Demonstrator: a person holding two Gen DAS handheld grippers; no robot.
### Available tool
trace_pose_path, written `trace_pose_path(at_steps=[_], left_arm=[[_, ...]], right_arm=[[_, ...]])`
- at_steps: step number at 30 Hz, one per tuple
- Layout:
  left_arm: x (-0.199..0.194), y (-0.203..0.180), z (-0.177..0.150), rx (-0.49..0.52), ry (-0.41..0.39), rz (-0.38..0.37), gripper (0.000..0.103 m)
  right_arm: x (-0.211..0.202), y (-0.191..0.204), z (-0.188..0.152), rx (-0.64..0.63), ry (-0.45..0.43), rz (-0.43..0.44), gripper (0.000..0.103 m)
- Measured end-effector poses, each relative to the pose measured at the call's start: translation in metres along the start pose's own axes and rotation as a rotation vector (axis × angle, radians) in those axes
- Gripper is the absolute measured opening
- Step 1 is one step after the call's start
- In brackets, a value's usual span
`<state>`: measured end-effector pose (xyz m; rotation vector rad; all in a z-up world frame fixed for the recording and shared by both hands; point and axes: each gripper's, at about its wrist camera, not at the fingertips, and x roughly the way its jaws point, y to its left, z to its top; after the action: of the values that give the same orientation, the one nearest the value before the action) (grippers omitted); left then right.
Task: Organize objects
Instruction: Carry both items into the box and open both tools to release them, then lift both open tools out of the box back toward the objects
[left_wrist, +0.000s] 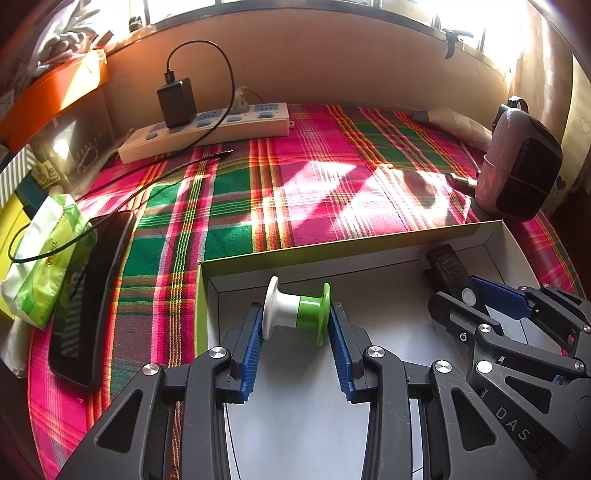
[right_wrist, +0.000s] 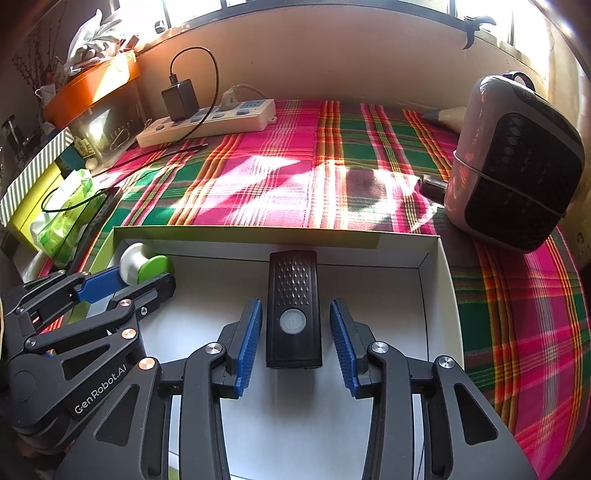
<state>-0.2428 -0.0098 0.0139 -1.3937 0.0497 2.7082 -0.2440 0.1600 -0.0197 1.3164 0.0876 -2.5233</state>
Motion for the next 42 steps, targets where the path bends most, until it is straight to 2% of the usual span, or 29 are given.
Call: trace_pose_path(at_steps=[11, 24, 31, 42], left_arm=[[-0.026, 0.001, -0.009, -0.005, -0.044, 0.013, 0.033], [-0.068, -0.001, -0.030, -0.018, -0.101, -0.007, 0.033], [-0.083, -0.001, -0.047, -0.020, -0.117, -0.005, 0.033], [-0.103, 0.001, -0.073, -0.020, -0.143, -0.013, 0.033]], right_arm=[[-0.022, 0.003, -0.010, 0.016, -0.033, 0.013, 0.040], [-0.054, 0.010, -0.030, 0.031, -0.075, 0.033, 0.040], [-0.059, 0.011, -0.045, 0.045, -0.073, 0.028, 0.040], [-0.087, 0.016, -0.068, 0.020, -0.130, -0.009, 0.040]])
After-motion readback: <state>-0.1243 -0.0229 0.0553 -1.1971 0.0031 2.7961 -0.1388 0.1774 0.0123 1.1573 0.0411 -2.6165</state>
